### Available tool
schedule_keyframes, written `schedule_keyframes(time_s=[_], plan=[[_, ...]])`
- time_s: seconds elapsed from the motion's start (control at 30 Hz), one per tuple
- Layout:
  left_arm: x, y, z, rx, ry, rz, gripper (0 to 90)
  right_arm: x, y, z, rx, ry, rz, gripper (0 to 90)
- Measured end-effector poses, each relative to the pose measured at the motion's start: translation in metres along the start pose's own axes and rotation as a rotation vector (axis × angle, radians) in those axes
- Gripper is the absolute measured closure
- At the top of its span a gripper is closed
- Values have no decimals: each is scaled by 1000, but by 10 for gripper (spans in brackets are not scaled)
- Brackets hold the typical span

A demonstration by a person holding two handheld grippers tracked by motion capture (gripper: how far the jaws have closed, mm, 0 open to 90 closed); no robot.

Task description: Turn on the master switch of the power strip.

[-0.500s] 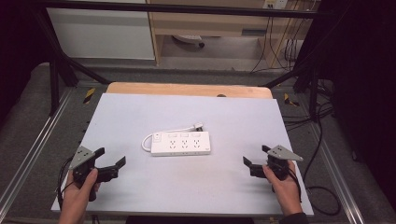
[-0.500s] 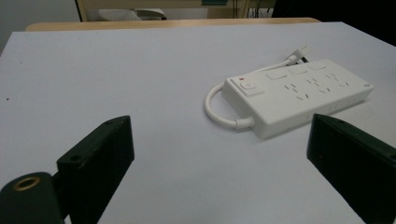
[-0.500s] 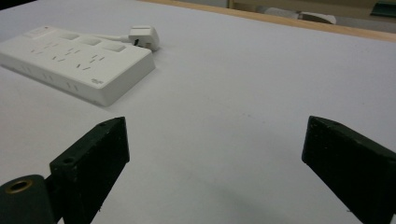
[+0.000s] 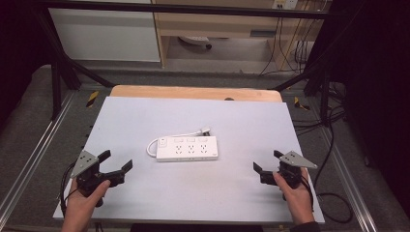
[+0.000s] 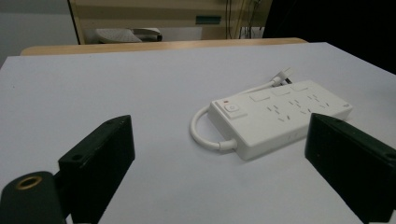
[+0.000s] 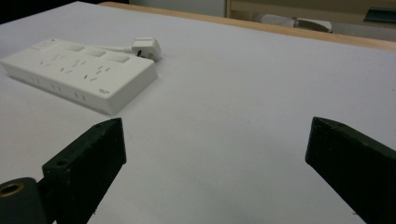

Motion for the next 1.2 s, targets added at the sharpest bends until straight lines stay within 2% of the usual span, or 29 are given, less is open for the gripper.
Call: schedule_keyframes(time_s=[0.07, 0.2, 0.47, 0.6, 0.7, 0.87, 0.97, 1.03, 1.2], plan=[[-2, 3, -4, -14, -10, 1, 89, 1, 2, 0, -13, 5, -3, 104], [-5, 11, -8, -35, -2, -20, 86, 1, 4, 1, -32, -9, 10, 100], [-15, 17, -9, -27, -15, -3, 84, 5, 8, -2, -44, -1, 3, 69], [-19, 17, -3, -5, -33, 1, 90, 8, 6, -1, -28, 6, -19, 60], [-25, 13, 3, 16, -40, 35, 91, 9, 5, 0, 1, 0, -42, 48], [-37, 16, -3, 21, -70, 29, 89, 8, 1, -1, 27, -13, -42, 49], [-40, 21, -7, 15, -85, 23, 88, 8, 2, -1, 18, -14, -31, 50], [-39, 23, -5, 17, -89, 9, 90, 8, 2, -1, 17, -16, -26, 50], [-45, 28, 4, 27, -91, 28, 100, 9, 2, 3, 33, -7, -43, 51]])
Point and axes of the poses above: each handheld gripper's, and its own axes: z roughly forward along the jaws, y roughly out of its top, x roughly to its left, the point moved 4 cm from there along z, roughly forward along the jaws, and after that the axes turned 9 degrees about -x, right-handed, at the moved point
